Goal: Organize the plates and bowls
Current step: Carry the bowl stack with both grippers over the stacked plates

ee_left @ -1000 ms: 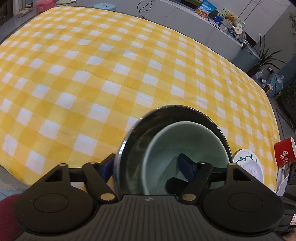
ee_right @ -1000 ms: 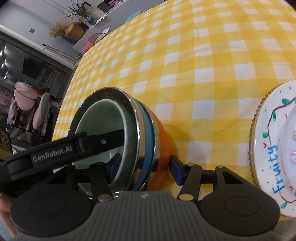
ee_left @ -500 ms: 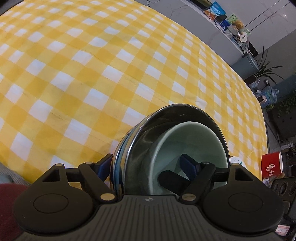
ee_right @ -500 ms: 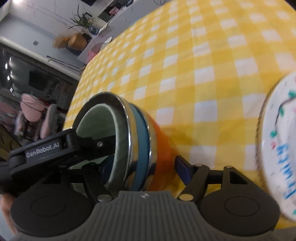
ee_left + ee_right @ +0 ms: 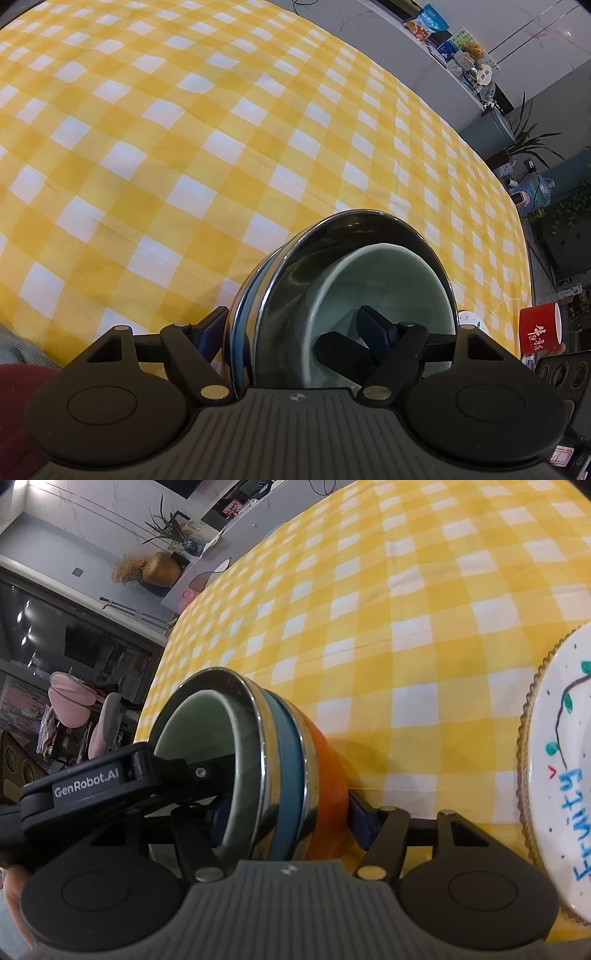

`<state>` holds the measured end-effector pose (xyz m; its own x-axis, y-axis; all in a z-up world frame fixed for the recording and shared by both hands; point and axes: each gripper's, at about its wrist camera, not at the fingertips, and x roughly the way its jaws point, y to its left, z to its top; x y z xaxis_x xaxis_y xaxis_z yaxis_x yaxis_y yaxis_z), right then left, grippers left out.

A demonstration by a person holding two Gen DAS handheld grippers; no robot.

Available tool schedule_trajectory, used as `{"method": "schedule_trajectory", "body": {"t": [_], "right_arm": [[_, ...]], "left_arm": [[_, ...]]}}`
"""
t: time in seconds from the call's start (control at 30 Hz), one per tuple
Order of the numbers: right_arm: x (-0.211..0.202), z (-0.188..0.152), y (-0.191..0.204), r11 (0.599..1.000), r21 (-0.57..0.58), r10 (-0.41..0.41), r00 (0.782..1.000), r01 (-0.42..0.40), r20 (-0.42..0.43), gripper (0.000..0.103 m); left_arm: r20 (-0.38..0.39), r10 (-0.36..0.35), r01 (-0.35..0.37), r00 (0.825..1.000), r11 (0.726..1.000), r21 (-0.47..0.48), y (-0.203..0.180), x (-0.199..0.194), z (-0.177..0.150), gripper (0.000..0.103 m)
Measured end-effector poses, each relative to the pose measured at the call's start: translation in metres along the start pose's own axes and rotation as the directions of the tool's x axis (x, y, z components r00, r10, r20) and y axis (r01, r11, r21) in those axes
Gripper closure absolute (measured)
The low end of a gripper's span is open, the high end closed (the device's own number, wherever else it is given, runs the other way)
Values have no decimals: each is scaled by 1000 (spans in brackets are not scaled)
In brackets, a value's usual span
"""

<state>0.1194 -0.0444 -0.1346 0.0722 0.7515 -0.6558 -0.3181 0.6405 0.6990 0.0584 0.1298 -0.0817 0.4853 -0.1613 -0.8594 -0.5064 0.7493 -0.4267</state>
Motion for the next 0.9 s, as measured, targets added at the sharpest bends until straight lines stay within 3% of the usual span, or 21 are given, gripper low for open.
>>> {"method": "schedule_trajectory", "body": {"t": [0.57, 0.9], "right_arm": [[-27, -6, 17, 999, -32, -8, 1000, 9, 25, 42], [-67, -10, 23, 1000, -29, 4, 996, -1, 92, 42]], "left_arm": [[22, -65, 64, 998, 996, 58, -8, -21, -5, 16], [46, -92, 86, 995, 990, 116, -38, -42, -9, 16]]}}
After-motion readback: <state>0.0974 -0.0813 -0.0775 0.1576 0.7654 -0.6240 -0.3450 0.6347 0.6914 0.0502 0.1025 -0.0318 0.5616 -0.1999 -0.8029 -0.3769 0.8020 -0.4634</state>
